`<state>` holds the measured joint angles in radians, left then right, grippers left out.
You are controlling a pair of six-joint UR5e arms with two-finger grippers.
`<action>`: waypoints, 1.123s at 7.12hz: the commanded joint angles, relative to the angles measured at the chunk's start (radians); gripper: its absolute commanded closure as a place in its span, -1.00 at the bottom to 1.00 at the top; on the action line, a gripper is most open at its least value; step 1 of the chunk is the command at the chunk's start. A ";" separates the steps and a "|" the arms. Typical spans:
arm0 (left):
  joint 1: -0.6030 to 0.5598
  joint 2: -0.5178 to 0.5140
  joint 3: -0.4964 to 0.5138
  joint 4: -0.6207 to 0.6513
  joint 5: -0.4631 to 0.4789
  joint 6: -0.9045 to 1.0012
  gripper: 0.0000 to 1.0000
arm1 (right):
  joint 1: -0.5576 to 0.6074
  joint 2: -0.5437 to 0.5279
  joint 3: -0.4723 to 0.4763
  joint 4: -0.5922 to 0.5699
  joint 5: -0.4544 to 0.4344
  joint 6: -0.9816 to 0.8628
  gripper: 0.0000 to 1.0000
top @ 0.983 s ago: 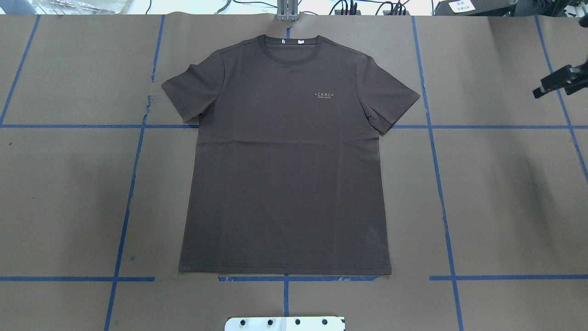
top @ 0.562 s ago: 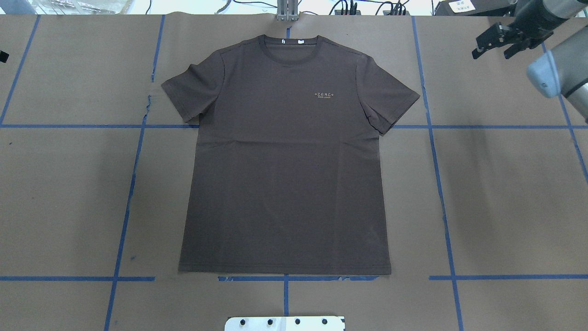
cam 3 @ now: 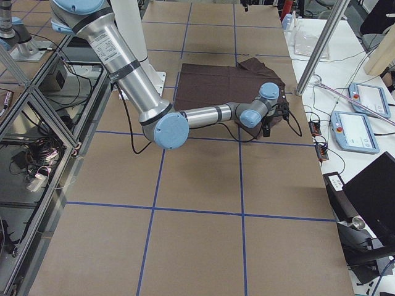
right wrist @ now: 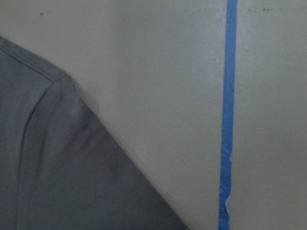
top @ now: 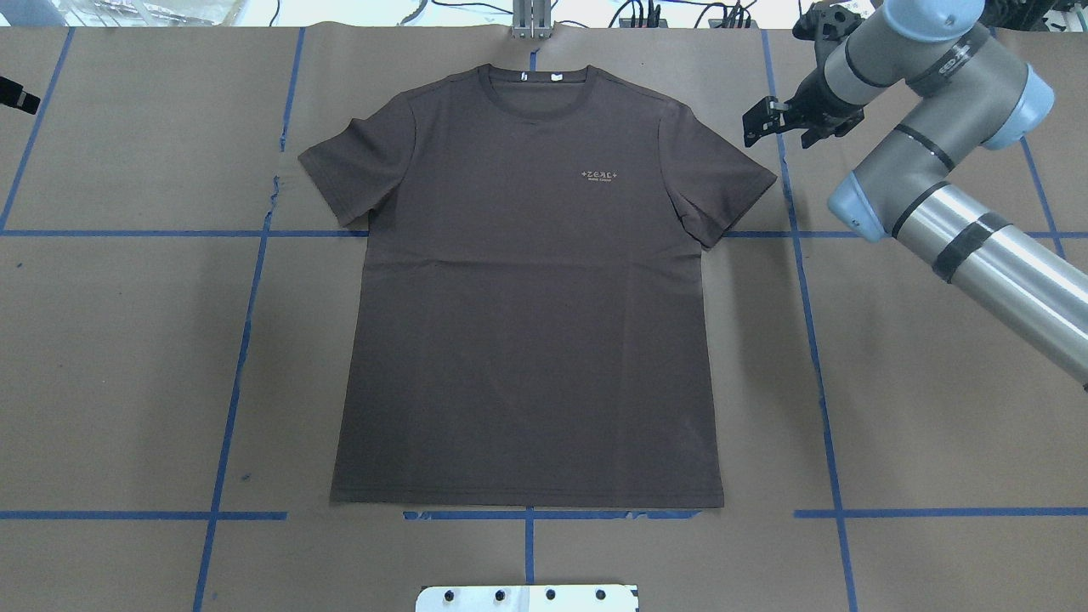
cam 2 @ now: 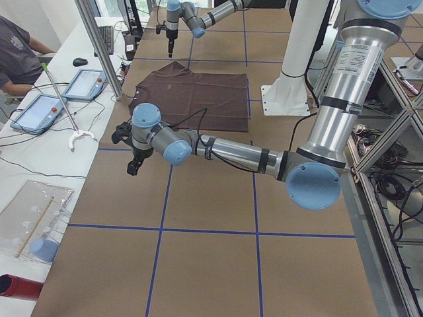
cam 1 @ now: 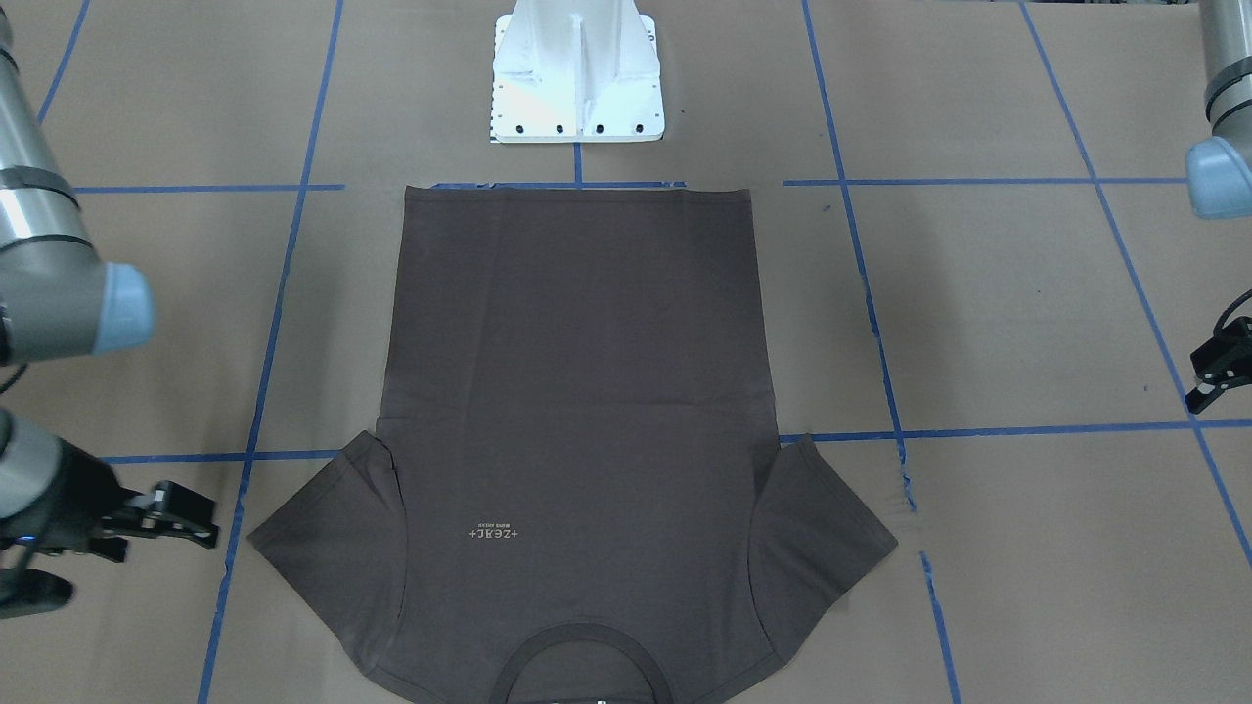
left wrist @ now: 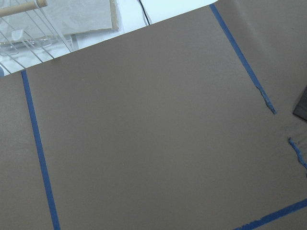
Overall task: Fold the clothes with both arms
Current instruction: 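Move the right gripper to the sleeve nearest it and grasp its edge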
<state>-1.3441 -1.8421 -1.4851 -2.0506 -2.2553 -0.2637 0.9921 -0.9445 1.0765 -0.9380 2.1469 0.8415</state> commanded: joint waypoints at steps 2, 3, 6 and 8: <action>0.000 0.001 -0.001 -0.003 -0.004 -0.012 -1.00 | -0.043 -0.008 -0.020 0.010 -0.039 0.019 -0.99; 0.000 0.001 -0.003 -0.003 -0.006 -0.014 -1.00 | -0.043 -0.010 -0.020 -0.005 -0.039 0.018 -0.92; -0.001 0.001 -0.004 -0.003 -0.007 -0.014 -1.00 | -0.043 -0.019 -0.020 -0.007 -0.039 0.017 -0.70; -0.003 0.003 -0.004 -0.003 -0.007 -0.014 -1.00 | -0.044 -0.013 -0.020 -0.021 -0.039 0.016 0.23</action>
<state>-1.3462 -1.8397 -1.4892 -2.0540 -2.2632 -0.2776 0.9486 -0.9608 1.0570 -0.9493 2.1077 0.8588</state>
